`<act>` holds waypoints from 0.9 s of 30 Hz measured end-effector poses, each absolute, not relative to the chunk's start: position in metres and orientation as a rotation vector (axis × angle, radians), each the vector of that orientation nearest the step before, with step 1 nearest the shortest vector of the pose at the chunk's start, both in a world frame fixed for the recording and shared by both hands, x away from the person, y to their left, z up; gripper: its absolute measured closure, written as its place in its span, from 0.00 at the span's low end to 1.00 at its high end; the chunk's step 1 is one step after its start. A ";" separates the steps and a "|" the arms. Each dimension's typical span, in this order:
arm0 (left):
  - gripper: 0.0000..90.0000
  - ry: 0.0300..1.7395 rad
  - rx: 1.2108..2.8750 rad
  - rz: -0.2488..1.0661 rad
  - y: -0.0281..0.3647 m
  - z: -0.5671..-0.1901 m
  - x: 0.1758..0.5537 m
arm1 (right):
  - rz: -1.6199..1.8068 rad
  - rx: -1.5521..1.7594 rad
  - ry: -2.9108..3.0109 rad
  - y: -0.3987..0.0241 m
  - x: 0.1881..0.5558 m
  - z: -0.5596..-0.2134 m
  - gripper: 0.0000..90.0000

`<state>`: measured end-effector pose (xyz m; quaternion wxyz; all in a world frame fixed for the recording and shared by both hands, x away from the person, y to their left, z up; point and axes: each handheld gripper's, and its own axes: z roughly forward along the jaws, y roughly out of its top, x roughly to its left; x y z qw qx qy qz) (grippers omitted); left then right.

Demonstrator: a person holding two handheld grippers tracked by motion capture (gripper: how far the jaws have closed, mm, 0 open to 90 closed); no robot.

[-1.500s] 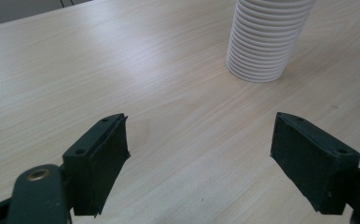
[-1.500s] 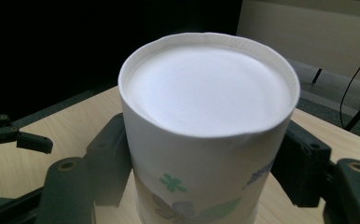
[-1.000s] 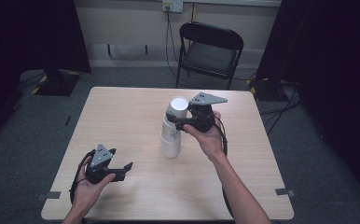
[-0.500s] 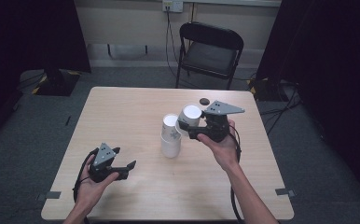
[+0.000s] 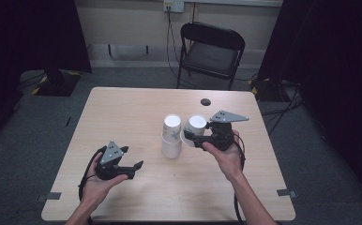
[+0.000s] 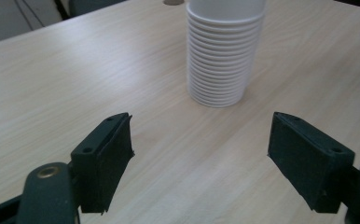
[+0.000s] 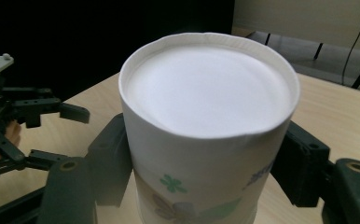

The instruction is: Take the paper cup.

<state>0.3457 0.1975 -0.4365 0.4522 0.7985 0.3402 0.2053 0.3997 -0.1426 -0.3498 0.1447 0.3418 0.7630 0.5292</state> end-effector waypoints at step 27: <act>0.41 0.667 1.925 0.468 0.133 -0.434 0.338 | 1.611 1.104 2.325 -0.132 0.368 -0.397 0.34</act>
